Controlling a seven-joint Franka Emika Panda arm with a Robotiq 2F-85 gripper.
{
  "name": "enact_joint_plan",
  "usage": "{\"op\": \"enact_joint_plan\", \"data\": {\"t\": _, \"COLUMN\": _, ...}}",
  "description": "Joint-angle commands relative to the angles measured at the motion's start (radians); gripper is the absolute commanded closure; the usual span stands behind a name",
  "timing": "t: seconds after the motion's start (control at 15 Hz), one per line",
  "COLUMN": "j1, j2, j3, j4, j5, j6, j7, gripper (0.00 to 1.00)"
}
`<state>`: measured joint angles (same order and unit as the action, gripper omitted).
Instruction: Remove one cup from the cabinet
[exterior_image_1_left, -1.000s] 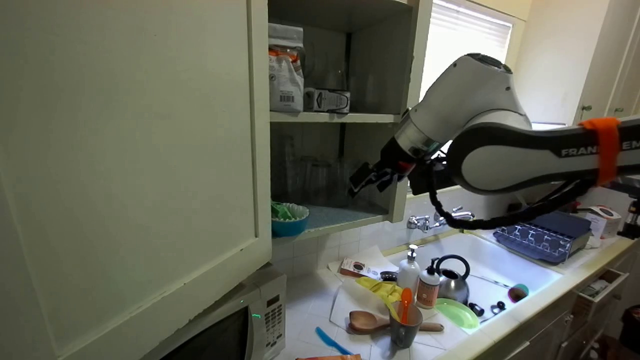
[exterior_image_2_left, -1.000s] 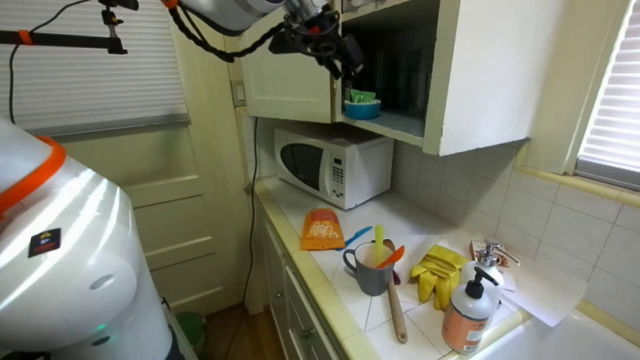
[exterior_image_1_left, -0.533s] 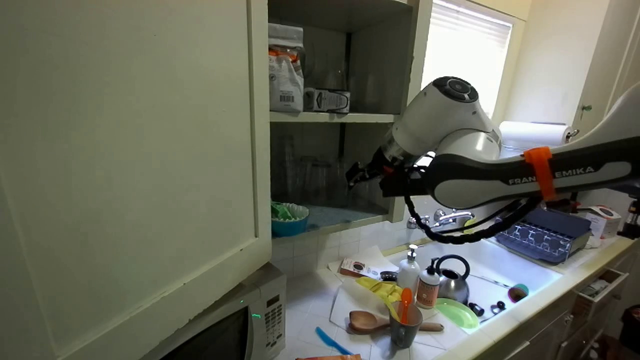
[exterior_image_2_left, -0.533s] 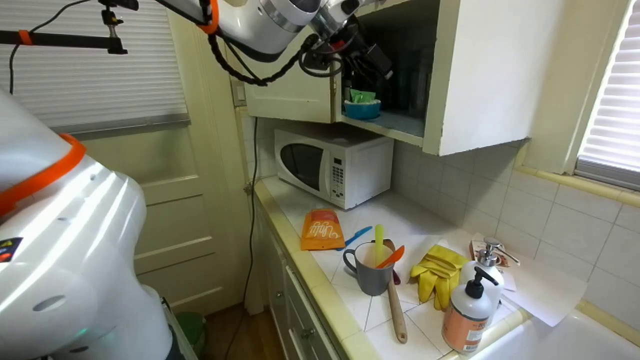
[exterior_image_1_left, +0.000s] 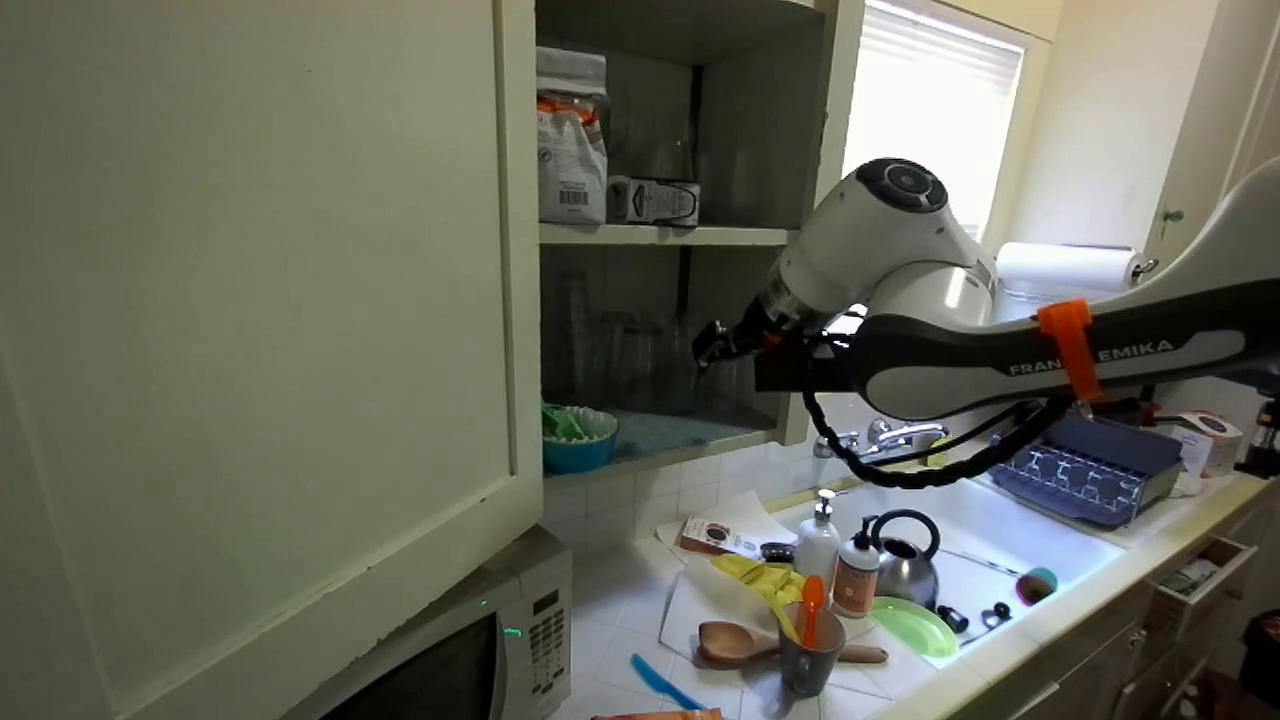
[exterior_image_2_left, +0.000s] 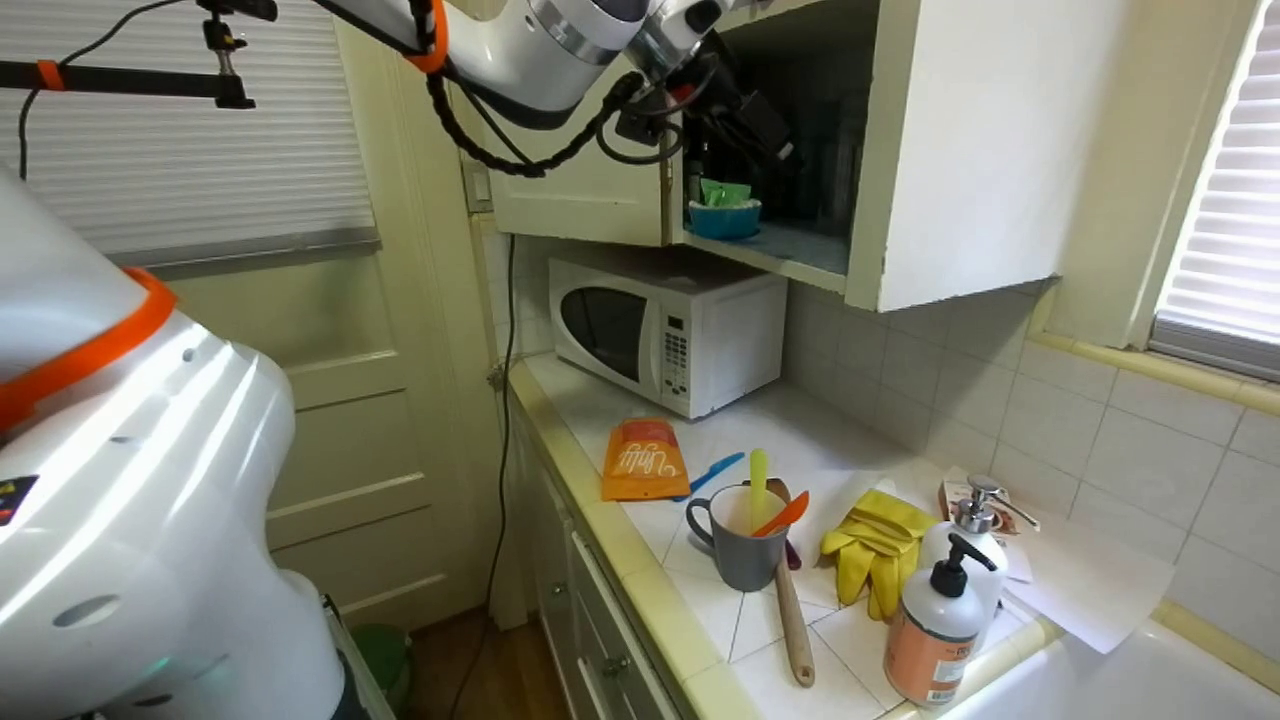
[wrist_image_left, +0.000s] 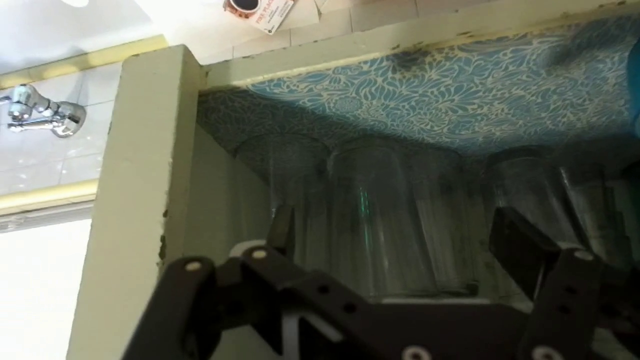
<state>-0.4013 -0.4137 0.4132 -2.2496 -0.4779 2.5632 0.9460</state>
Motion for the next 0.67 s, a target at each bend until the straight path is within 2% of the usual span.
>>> {"op": "enact_joint_plan", "data": {"t": 0.0, "j1": -0.042, "j2": 0.054, "j3": 0.019, "j4": 0.014, "j5": -0.182, "j6": 0.033, "j7": 0.226, "gripper": 0.0}}
{"op": "enact_joint_plan", "data": {"t": 0.07, "j1": -0.041, "j2": 0.067, "j3": 0.02, "j4": 0.015, "j5": -0.235, "j6": 0.022, "j7": 0.282, "gripper": 0.0}}
{"op": "enact_joint_plan", "data": {"t": 0.13, "j1": -0.121, "j2": 0.069, "j3": 0.088, "j4": 0.009, "j5": -0.285, "j6": 0.052, "j7": 0.344, "gripper": 0.0}}
{"op": "enact_joint_plan", "data": {"t": 0.2, "j1": -0.154, "j2": 0.076, "j3": 0.117, "j4": 0.014, "j5": -0.346, "j6": 0.05, "j7": 0.417, "gripper": 0.0}}
{"op": "enact_joint_plan", "data": {"t": 0.33, "j1": -0.266, "j2": 0.088, "j3": 0.207, "j4": 0.031, "j5": -0.435, "j6": 0.05, "j7": 0.546, "gripper": 0.0}}
{"op": "enact_joint_plan", "data": {"t": 0.6, "j1": -0.358, "j2": 0.177, "j3": 0.308, "j4": 0.101, "j5": -0.644, "j6": 0.049, "j7": 0.765, "gripper": 0.0}}
